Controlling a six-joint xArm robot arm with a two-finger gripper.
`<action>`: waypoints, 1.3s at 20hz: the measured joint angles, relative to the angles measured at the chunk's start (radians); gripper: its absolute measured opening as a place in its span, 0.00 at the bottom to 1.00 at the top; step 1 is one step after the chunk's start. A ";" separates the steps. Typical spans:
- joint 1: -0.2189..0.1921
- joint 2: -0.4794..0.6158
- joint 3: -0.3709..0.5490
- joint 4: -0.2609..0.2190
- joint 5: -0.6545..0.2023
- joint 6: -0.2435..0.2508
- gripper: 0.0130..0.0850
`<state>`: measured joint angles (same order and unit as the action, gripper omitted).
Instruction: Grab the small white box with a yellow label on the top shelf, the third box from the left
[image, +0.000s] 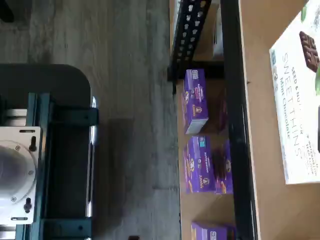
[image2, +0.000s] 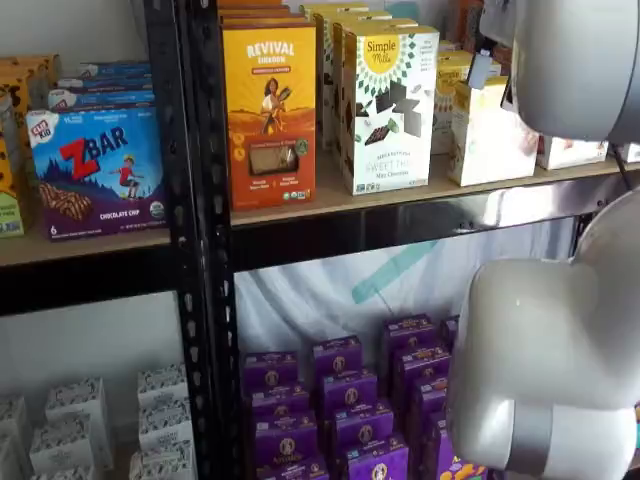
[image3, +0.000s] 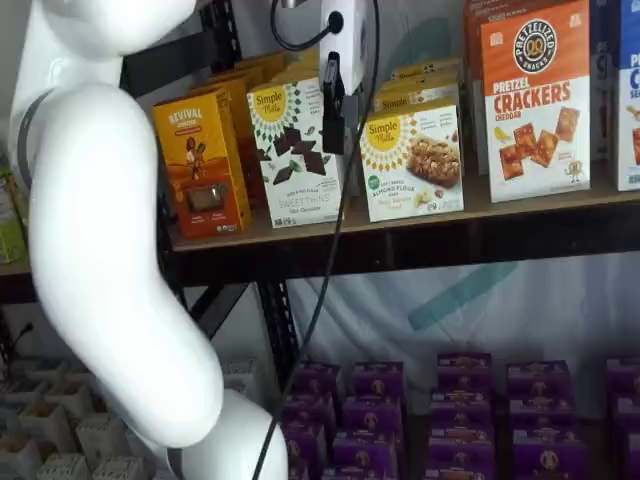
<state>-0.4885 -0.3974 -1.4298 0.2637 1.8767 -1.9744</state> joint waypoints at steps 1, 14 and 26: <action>0.008 0.003 -0.006 -0.014 0.008 0.003 1.00; -0.026 -0.082 0.109 0.103 -0.213 -0.011 1.00; 0.018 0.117 0.009 -0.034 -0.341 -0.035 1.00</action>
<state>-0.4702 -0.2800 -1.4208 0.2299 1.5358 -2.0092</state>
